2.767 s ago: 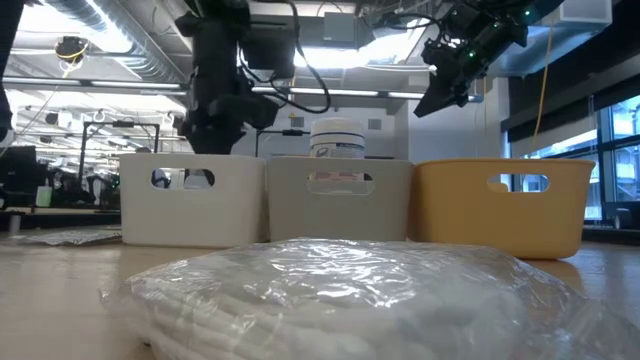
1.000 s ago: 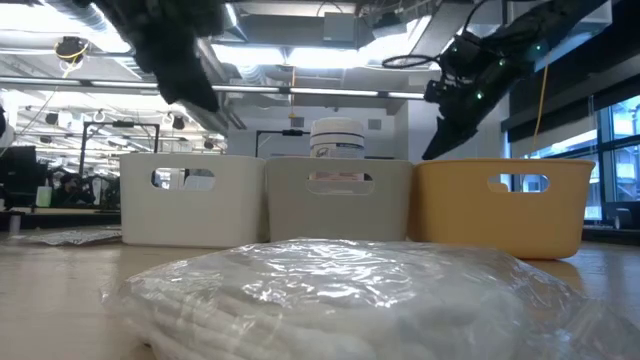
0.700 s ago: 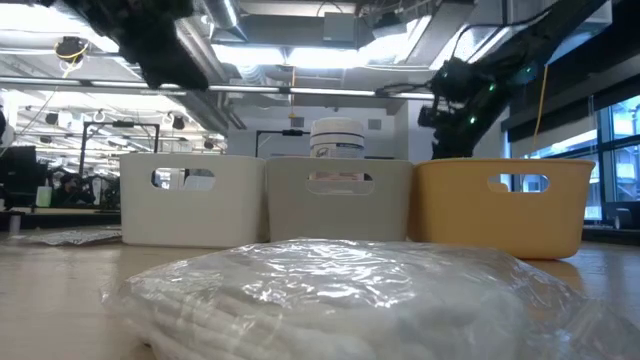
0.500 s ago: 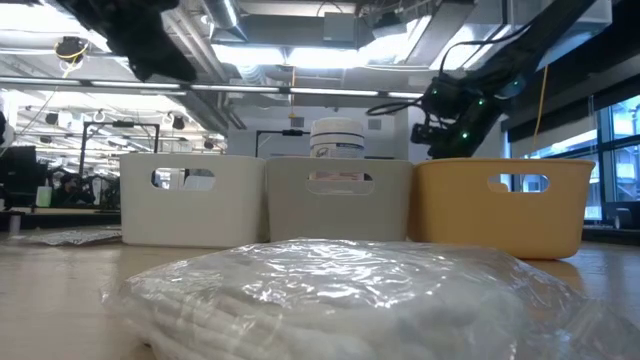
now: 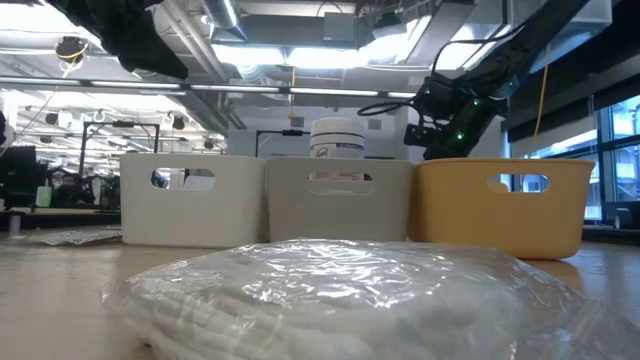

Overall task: Pick & Place Travel size toiletries
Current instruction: Put the white cotton pack into the gray bin

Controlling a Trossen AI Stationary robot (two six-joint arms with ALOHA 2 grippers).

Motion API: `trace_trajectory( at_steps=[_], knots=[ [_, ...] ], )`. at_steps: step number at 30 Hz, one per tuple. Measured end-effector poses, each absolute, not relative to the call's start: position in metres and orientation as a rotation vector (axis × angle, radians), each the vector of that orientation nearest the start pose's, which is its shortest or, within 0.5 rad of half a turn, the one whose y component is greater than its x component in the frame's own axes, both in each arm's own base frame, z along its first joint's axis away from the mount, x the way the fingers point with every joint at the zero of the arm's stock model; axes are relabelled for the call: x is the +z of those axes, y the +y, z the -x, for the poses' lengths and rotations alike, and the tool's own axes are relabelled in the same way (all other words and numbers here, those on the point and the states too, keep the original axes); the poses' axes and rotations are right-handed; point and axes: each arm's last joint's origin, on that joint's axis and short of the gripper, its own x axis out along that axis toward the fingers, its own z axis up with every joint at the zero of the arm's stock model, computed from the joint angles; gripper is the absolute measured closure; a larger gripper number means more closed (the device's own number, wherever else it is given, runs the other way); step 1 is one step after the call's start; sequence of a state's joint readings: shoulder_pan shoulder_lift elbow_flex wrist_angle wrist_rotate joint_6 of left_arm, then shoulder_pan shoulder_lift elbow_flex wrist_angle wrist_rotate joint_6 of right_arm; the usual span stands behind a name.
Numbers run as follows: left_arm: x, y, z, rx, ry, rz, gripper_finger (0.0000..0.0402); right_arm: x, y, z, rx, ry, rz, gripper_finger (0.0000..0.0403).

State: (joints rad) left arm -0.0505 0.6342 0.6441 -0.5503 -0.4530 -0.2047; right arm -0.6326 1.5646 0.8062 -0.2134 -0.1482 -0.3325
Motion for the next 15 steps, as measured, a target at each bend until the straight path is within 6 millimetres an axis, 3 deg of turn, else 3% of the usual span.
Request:
trace_trajectory(
  at_steps=[15],
  knots=[
    [0.2740,0.0058,-0.1329,0.437,0.486,0.064,0.0341,0.1626,-0.1601,-0.2439,-0.286,0.986,-0.015,0.0220]
  ],
)
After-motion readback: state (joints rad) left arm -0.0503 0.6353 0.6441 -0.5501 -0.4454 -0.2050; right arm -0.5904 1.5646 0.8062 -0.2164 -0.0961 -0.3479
